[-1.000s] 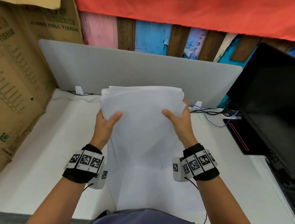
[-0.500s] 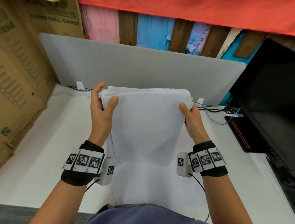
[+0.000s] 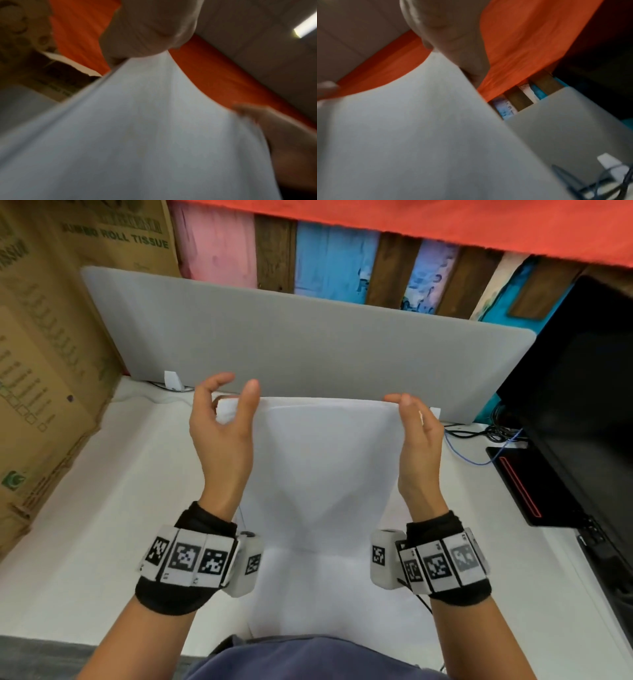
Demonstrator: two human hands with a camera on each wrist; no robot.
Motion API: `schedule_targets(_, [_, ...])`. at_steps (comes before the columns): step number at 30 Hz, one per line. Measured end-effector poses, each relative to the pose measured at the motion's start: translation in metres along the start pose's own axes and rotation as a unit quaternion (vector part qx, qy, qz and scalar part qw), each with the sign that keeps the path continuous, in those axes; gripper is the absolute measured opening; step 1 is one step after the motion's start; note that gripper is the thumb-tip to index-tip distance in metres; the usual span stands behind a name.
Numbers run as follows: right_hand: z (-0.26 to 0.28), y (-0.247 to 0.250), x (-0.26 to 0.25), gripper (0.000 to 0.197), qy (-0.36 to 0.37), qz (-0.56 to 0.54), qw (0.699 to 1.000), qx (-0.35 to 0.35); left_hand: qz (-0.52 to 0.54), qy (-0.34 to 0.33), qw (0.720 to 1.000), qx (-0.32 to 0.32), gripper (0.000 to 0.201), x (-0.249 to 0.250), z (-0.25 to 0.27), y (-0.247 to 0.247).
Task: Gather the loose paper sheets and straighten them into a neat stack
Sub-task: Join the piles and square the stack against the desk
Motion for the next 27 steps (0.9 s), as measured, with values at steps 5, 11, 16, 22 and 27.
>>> schedule_targets(5, [0.002,0.006,-0.001,0.019,-0.024,0.005,1.000,-0.017,-0.007,0.023,1.000,-0.003,0.025,0.000,-0.001,0.001])
schedule_targets(11, [0.004,0.008,0.004,0.028,-0.053,-0.026,0.997,-0.056,0.026,0.047,0.998,-0.014,0.018,-0.004,0.005,0.003])
schedule_targets(16, [0.000,0.007,0.001,0.029,-0.056,-0.044,0.997,-0.027,0.055,0.036,0.997,-0.027,0.023,-0.005,0.005,0.006])
schedule_targets(22, [0.025,0.014,0.042,0.049,-0.107,0.000,0.990,-0.091,0.035,0.043,0.989,-0.137,0.051,-0.053,0.032,0.017])
schedule_targets(27, [0.037,0.002,0.051,0.023,-0.156,-0.021,0.987,-0.018,0.065,0.058,0.993,-0.075,0.035,-0.073,0.052,0.012])
Point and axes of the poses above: each hand's wrist, its own z-axis away from the middle knuckle, its own y-axis out of the back of the hand, x = y × z, the point moved 1 cm from there along -z, towards the middle knuckle, and after that the axes turned 11 degrees about -x, right-handed, at the moved point
